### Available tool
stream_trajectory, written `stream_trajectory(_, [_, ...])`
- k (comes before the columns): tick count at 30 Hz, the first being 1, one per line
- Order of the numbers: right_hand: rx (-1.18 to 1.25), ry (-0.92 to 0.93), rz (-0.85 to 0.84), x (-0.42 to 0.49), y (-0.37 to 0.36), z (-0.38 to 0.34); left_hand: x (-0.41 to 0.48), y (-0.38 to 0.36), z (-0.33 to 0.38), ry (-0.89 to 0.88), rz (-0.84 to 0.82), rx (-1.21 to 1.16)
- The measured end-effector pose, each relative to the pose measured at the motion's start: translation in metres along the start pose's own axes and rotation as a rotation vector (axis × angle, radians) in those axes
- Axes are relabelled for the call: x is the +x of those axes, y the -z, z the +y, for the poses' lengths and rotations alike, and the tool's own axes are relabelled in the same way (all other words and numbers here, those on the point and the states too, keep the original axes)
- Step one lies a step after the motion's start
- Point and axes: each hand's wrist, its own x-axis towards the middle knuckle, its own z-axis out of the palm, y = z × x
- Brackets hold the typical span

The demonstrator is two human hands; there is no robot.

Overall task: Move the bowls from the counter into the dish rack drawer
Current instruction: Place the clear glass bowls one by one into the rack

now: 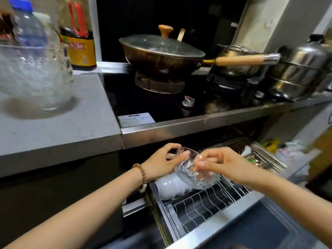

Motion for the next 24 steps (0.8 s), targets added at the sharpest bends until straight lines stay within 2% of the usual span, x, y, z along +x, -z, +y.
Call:
stream_trajectory(5, [0.193,-0.247,0.005,0.017,-0.012,0.051,0.008,-0.022,-0.06,0.132,-0.028,-0.001])
stream_trajectory(9, [0.357,-0.438,-0.009,0.032,-0.025,0.083,0.002,-0.031,-0.099,0.106,-0.005,0.059])
stream_trajectory(11, [0.395,-0.52,-0.033,0.04,-0.031,0.095,-0.004,-0.032,-0.115,0.101,-0.007,0.177])
stream_trajectory(16, [0.397,-0.714,-0.095,0.059,-0.044,0.124,-0.015,-0.029,-0.151,0.073,-0.01,0.675])
stream_trajectory(24, [0.423,-0.862,-0.244,0.078,-0.059,0.149,-0.026,-0.034,-0.18,0.094,-0.049,0.88])
